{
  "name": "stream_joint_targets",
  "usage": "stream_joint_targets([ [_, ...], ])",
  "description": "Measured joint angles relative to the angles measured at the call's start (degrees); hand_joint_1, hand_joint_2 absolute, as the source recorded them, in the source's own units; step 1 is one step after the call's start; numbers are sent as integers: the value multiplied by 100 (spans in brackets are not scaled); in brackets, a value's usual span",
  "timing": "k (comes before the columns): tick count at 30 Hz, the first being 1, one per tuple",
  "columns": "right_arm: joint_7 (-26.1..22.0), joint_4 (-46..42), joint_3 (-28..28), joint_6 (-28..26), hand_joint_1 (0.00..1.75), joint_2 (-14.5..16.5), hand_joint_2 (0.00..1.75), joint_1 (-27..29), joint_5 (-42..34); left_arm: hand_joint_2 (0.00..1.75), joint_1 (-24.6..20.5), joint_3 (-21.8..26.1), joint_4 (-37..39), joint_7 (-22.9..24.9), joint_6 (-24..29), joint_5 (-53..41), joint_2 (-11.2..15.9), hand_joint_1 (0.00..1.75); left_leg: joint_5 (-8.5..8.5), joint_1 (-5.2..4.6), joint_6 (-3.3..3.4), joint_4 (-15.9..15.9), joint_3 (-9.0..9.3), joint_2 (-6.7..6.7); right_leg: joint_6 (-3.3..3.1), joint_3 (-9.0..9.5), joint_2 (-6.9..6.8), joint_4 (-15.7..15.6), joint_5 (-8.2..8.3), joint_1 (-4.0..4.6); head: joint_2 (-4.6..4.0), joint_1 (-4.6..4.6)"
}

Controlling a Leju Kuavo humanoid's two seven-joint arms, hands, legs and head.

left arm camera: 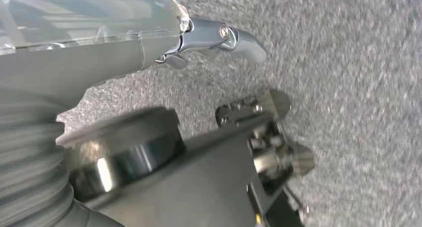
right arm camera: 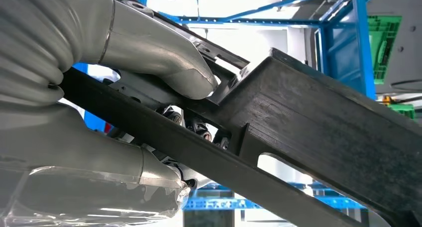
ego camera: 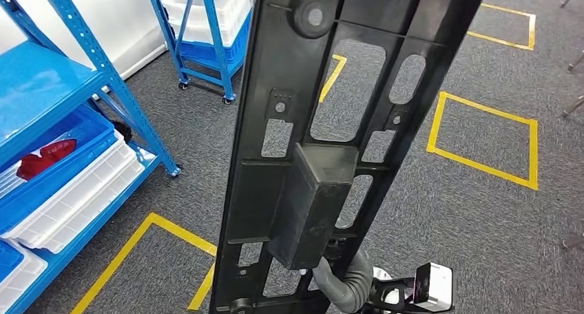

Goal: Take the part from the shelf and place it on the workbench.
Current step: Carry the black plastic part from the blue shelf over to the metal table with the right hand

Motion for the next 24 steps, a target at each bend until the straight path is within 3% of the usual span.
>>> stream_joint_targets([
  [1, -2, 4, -1, 17, 175, 1, 175, -11, -2, 175, -7, 0, 0, -1, 2, 8, 0, 0, -91, 7, -23, 124, -39, -110, -33, 19, 49, -33, 18, -19, 0, 0],
  [3, -7, 18, -4, 45, 175, 1, 175, -35, -7, 175, 3, 1, 0, -2, 9, 20, 1, 0, -426, 22, -53, 727, -298, -378, -76, 46, 152, -67, 34, -32, 0, 0],
  [5, -8, 41, -5, 56, 175, 1, 175, -43, -7, 175, 30, 2, 0, -1, 15, 26, 3, 0, -703, 26, -74, 1471, -673, -462, -88, 48, 286, -61, 31, -27, 0, -1],
  [6, -7, 52, -5, 57, 175, 0, 175, -43, -7, 175, 39, 2, 0, -1, 18, 28, 6, 0, -689, 30, -82, 1626, -774, -469, -86, 54, 363, -56, 28, -27, 0, -1],
  [7, -7, 61, -5, 58, 175, 0, 175, -44, -7, 175, 43, 2, 0, -1, 20, 30, 9, 0, -553, 37, -88, 1546, -766, -477, -78, 64, 443, -48, 23, -31, 0, -1],
  [8, -7, 65, -5, 60, 175, 0, 175, -45, -8, 175, 41, 2, 0, -1, 23, 32, 11, 0, -328, 51, -93, 1247, -653, -510, -63, 77, 522, -35, 13, -38, 0, -1],
  [10, -9, 70, -5, 65, 175, 0, 175, -63, -11, 175, 40, 2, 0, -1, 26, 36, 10, 0, 51, 95, -98, 464, -334, -734, -13, 72, 668, 26, -24, -45, 0, 1],
  [12, -12, 75, -2, 72, 175, 0, 175, -91, -18, 175, 37, 3, 0, 0, 29, 44, 9, 0, 135, 112, -59, 93, -186, -910, 55, 11, 792, 80, -37, -48, 0, 0],
  [14, -17, 80, 1, 80, 175, 0, 175, -105, -27, 175, 28, 4, 0, -1, 30, 50, 7, 0, 129, 93, 21, 76, -181, -849, 132, -38, 893, 77, -16, -65, 0, 0],
  [16, -25, 88, 1, 88, 175, -1, 175, -115, -39, 175, 12, 4, 0, -5, 32, 54, 3, 0, 158, 88, 103, 36, -162, -731, 189, -100, 701, 194, -88, -64, 0, 1],
  [18, -32, 101, 5, 93, 175, -1, 175, -142, -50, 175, 11, 5, 0, -9, 34, 63, 3, 0, 167, 75, 163, 7, -147, -588, 223, -359, 341, 729, -376, -51, 0, 1],
  [20, -38, 123, 10, 95, 175, -2, 175, -160, -60, 175, 36, 6, 0, -10, 34, 69, 5, 0, 152, 44, 192, 7, -147, -426, 244, -745, 203, 1481, -686, -63, 0, 1],
  [21, -40, 137, 12, 92, 175, -3, 175, -160, -63, 175, 45, 7, 0, -10, 34, 69, 7, 0, 143, 31, 198, 8, -144, -344, 243, -852, 189, 1683, -719, -69, 0, 1],
  [22, -43, 150, 13, 83, 175, -3, 175, -160, -69, 175, 47, 7, 0, -10, 34, 68, 7, 0, 133, 20, 201, 9, -137, -270, 234, -847, 178, 1663, -645, -72, 0, 1],
  [24, -46, 166, 14, 57, 175, -4, 175, -162, -84, 175, 40, 7, 0, -11, 34, 67, 4, 0, 108, 3, 191, 7, -104, -146, 179, -488, 78, 990, -277, -55, 0, 1],
])
